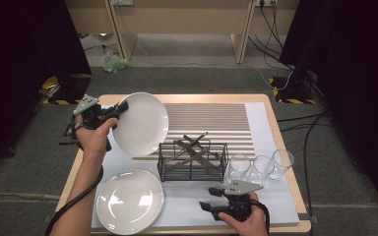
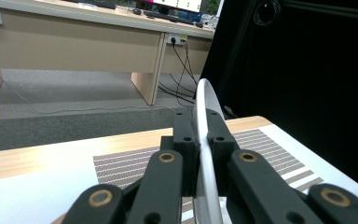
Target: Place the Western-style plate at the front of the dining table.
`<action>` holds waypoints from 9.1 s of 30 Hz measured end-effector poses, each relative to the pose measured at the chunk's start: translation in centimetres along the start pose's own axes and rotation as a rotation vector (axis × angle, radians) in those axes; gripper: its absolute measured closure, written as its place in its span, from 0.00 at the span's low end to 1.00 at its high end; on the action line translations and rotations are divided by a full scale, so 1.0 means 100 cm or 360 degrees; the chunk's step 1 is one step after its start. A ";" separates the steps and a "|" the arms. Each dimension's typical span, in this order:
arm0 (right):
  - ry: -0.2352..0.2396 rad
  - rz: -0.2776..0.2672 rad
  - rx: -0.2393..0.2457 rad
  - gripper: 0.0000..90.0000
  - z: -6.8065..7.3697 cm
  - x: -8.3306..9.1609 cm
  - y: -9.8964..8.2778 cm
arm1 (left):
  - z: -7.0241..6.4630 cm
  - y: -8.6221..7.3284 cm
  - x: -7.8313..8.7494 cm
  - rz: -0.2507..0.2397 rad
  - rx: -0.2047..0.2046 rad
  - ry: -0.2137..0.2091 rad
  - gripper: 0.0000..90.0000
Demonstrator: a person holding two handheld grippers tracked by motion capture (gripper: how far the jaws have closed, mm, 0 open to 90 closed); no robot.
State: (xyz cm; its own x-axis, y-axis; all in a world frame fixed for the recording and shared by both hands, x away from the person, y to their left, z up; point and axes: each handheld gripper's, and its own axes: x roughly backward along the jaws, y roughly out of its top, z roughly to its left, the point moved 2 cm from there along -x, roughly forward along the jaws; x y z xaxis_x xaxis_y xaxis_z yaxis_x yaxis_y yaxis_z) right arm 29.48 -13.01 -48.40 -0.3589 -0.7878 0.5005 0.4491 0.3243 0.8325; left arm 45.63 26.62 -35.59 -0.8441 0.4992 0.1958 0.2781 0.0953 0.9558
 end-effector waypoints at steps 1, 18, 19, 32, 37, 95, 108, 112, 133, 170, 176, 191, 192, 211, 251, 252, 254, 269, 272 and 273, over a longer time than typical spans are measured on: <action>0.0001 -0.0001 -0.0001 0.44 0.000 0.000 0.000 | 0.000 0.000 0.000 -0.0001 -0.0001 -0.0002 0.95; 0.0005 0.0003 -0.0009 0.44 0.000 0.000 0.000 | -0.004 0.002 -0.009 0.0011 -0.0011 -0.0017 0.95; 0.0007 0.0005 -0.0017 0.44 0.000 0.000 0.000 | -0.004 0.003 -0.010 0.0011 -0.0011 -0.0018 0.95; 0.0009 0.0003 -0.0014 0.44 0.000 0.000 0.000 | -0.010 0.009 -0.018 0.0003 -0.0025 -0.0045 0.95; 0.0010 0.0002 -0.0015 0.44 0.000 0.000 0.000 | -0.012 0.010 -0.021 0.0007 -0.0026 -0.0050 0.95; 0.0019 0.0000 -0.0015 0.44 -0.001 0.000 -0.001 | -0.020 0.016 -0.051 0.0042 -0.0077 -0.0088 0.95; 0.0019 -0.0003 -0.0023 0.44 -0.001 0.001 -0.001 | -0.022 0.016 -0.056 0.0040 -0.0090 -0.0097 0.95; 0.0018 -0.0001 -0.0017 0.44 -0.001 0.000 -0.001 | -0.022 0.016 -0.058 0.0042 -0.0092 -0.0101 0.95; 0.0015 -0.0013 -0.0014 0.44 -0.002 0.001 -0.001 | -0.030 0.020 -0.068 0.0046 -0.0128 -0.0118 0.95; 0.0022 -0.0010 -0.0016 0.44 -0.002 0.001 -0.001 | -0.045 0.025 -0.085 0.0068 -0.0182 -0.0151 0.95; 0.0023 -0.0010 -0.0016 0.44 -0.002 0.001 -0.001 | -0.047 0.025 -0.086 0.0068 -0.0181 -0.0162 0.95; 0.0022 -0.0012 -0.0023 0.44 -0.002 0.001 -0.001 | -0.053 0.026 -0.093 0.0077 -0.0201 -0.0174 0.95; 0.0024 -0.0012 -0.0025 0.44 -0.002 0.001 -0.001 | -0.053 0.026 -0.093 0.0076 -0.0201 -0.0175 0.95; 0.0027 -0.0008 -0.0019 0.44 -0.002 0.001 -0.001 | -0.058 0.027 -0.100 0.0075 -0.0209 -0.0191 0.95; 0.0028 -0.0010 -0.0020 0.44 -0.003 0.002 -0.001 | -0.068 0.027 -0.120 0.0109 -0.0224 -0.0231 0.95; 0.0030 -0.0011 -0.0022 0.44 -0.002 0.002 -0.001 | -0.069 0.027 -0.120 0.0111 -0.0224 -0.0232 0.95; 0.0029 -0.0008 -0.0025 0.45 -0.002 0.002 -0.001 | -0.069 0.027 -0.121 0.0113 -0.0226 -0.0236 0.95; 0.0031 -0.0011 -0.0021 0.45 -0.003 0.002 -0.001 | -0.071 0.027 -0.127 0.0125 -0.0227 -0.0246 0.95; 0.0031 -0.0010 -0.0021 0.45 -0.003 0.002 -0.001 | -0.072 0.026 -0.128 0.0130 -0.0233 -0.0248 0.95; 0.0031 -0.0009 -0.0024 0.45 -0.002 0.002 -0.001 | -0.072 0.026 -0.128 0.0130 -0.0231 -0.0249 0.95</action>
State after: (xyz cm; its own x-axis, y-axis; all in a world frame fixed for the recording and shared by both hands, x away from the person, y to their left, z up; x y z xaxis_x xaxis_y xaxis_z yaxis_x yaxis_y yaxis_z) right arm 29.54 -13.34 -48.47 -0.3458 -0.7996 0.4910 0.4593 0.3120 0.8317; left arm 53.91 14.26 -34.04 -0.7367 0.6289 0.2484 0.2643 -0.0703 0.9619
